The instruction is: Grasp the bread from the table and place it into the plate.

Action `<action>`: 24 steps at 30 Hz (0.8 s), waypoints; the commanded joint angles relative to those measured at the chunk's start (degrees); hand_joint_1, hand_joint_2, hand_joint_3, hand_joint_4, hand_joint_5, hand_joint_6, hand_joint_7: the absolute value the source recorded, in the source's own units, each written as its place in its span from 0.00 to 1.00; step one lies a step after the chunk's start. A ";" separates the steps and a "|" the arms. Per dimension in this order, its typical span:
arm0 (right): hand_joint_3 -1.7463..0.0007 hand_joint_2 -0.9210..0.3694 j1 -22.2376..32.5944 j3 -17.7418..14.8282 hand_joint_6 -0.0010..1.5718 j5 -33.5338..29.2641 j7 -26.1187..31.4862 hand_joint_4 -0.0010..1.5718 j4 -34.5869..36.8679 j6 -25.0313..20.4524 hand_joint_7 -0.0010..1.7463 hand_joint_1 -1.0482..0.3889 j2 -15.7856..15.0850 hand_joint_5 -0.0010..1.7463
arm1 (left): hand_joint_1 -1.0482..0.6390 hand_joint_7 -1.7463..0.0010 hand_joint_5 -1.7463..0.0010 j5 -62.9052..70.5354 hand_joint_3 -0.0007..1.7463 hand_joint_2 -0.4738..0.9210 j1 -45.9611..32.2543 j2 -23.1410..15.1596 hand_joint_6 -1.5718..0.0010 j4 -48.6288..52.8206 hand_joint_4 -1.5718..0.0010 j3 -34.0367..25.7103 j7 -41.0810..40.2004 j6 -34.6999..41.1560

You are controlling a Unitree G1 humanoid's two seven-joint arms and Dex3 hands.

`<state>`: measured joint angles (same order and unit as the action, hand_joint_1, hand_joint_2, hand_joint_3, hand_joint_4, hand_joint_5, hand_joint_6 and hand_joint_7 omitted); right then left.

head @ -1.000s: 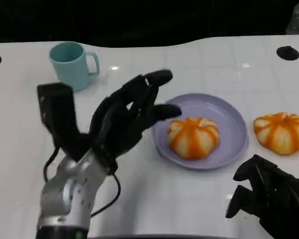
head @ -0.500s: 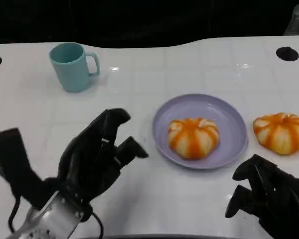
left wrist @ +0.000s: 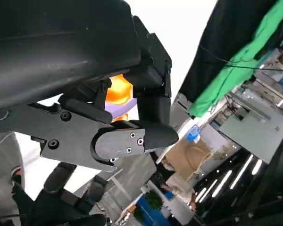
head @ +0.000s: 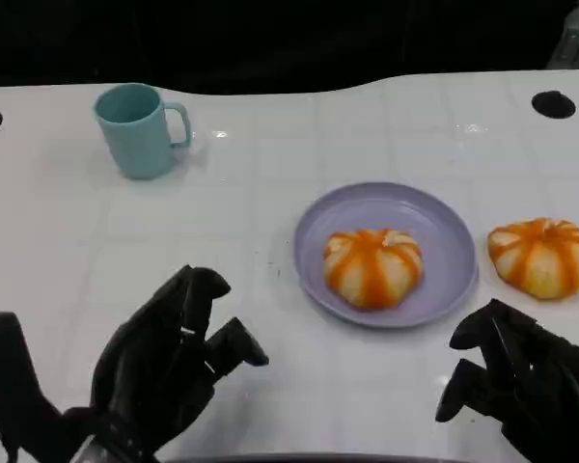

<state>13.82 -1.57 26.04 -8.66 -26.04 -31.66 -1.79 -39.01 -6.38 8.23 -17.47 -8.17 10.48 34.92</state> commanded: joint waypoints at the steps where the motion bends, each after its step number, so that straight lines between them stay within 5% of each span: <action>1: 0.73 0.00 0.05 -0.37 0.32 0.31 -0.15 0.40 -0.66 0.15 0.91 0.44 -0.51 1.00 | 0.31 0.08 0.00 1.39 0.31 1.00 -1.12 -1.83 0.64 -0.69 0.53 0.91 -0.12 -1.40; 24: 0.74 0.00 -0.14 -0.82 0.33 0.06 -0.69 0.40 -0.19 0.55 0.90 0.44 -0.92 1.00 | 0.28 0.05 0.00 3.17 0.27 1.00 -0.66 -3.91 0.65 4.55 0.50 2.58 2.41 -4.83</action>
<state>13.82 -1.65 26.02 -9.16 -26.40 -31.67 -2.03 -36.27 -7.75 5.15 -13.61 -5.51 12.10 31.25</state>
